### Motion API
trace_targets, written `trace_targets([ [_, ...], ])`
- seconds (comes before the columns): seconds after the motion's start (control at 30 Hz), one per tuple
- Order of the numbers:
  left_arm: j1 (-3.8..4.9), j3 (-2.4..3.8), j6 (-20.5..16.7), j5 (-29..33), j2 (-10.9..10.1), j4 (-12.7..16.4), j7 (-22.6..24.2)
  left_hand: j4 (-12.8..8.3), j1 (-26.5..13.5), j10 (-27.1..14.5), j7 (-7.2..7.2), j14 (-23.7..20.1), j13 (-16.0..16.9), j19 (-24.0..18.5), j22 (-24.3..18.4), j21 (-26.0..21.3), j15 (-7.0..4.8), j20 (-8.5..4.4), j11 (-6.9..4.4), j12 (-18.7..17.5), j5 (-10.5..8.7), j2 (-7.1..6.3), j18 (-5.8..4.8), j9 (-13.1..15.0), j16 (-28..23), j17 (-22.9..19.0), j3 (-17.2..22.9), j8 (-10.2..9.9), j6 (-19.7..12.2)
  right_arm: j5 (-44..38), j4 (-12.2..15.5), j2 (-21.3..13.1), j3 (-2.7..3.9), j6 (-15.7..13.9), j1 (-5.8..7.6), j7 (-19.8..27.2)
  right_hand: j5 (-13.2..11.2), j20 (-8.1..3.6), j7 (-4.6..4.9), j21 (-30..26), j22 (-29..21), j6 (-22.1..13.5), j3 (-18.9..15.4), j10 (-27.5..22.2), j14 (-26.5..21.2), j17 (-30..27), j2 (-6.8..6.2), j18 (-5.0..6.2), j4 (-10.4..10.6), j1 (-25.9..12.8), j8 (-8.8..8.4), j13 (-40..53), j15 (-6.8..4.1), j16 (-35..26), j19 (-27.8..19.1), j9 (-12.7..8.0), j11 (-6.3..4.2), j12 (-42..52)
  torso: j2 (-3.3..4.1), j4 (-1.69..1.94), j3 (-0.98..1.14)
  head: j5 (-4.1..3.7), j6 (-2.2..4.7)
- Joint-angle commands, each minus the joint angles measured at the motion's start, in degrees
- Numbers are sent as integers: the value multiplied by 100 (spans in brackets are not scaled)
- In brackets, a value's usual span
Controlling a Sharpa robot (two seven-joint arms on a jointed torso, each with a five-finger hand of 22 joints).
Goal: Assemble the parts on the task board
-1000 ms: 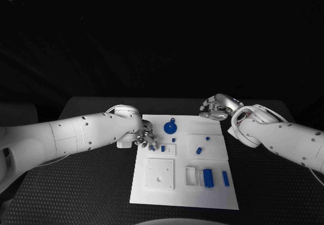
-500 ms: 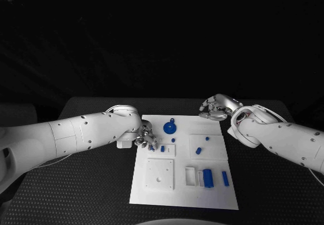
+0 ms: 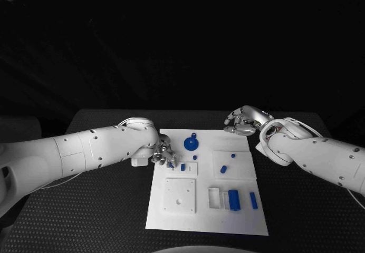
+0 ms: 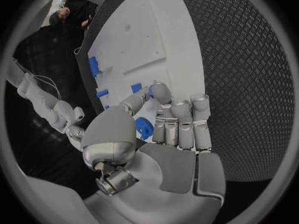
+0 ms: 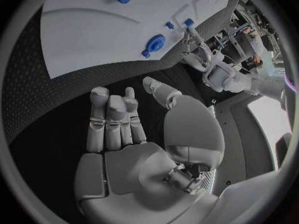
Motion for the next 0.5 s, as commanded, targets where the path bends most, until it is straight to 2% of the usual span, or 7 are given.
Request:
trace_targets([
  [0.03,-7,0,-172,44,-1,-5,97,-207,343,-41,15,0,6,-1,5,-37,-45,-726,1,-27,-38,297,-29,11,-28,-10,172,-23,-18,8,3,-2,2,54,-4,67,23,-26,42,-26,89,-10,-8,-53,-3,-1,-14,221,-19,-57,-20,-10,6,-32,16,-7,2,-9,1,-1,-1,-6,6],
  [0.13,-6,6,-176,224,-56,7,167,-210,392,-80,27,-23,9,-10,2,-55,-33,-722,13,-47,-70,285,-35,28,-46,-19,186,-44,-59,13,4,-9,2,44,-4,80,25,-27,47,-28,90,-37,-8,-54,-3,-1,-20,221,-28,-52,-36,-11,8,-33,16,-13,5,-8,1,1,-2,-9,14],
  [0.2,-5,34,-170,430,-108,23,206,-211,409,-94,32,-32,10,-18,1,-63,-28,-719,18,-54,-79,287,-38,36,-50,-22,191,-50,-72,13,10,-13,2,42,-4,87,26,-28,50,-29,90,-47,-7,-55,-4,0,-19,221,-32,-49,-41,-11,10,-33,16,-15,8,-8,-2,1,-2,-18,23],
  [0.27,-4,120,-185,661,-162,31,287,-211,429,-112,39,-47,11,-32,0,-76,-21,-714,25,-63,-97,289,-44,46,-58,-25,197,-56,-89,13,16,-17,2,35,-4,96,26,-28,50,-29,90,-49,-7,-55,-4,0,-19,221,-33,-48,-43,-12,11,-33,16,-16,8,-8,-4,2,-1,-28,31],
  [0.33,0,167,-199,880,-235,53,376,-203,450,-137,50,-72,8,-53,-2,-93,-9,-707,35,-79,-122,299,-53,60,-74,-31,204,-63,-111,13,20,-21,2,27,-4,110,26,-28,51,-29,90,-51,-7,-55,-4,0,-19,221,-35,-47,-44,-12,11,-33,16,-16,9,-8,-4,5,-1,-34,41],
  [0.4,6,271,-179,1176,-305,44,545,-195,462,-156,57,-91,4,-71,-2,-107,-1,-700,44,-94,-130,304,-61,74,-84,-36,204,-67,-127,14,32,-26,2,22,-4,138,27,-28,51,-29,90,-53,-6,-55,-4,0,-19,221,-38,-44,-45,-12,12,-34,16,-17,9,-8,-7,7,-2,-44,76],
  [0.5,49,311,-191,1749,-408,4,914,-184,479,-180,68,-120,-5,-101,-3,-131,12,-689,55,-118,-145,314,-74,92,-102,-43,203,-74,-150,17,76,-25,2,11,-4,193,30,-30,55,-31,91,-61,-4,-58,-5,0,-21,221,-59,-27,-49,-13,16,-35,14,-17,13,-8,-8,10,-3,-57,120],
])
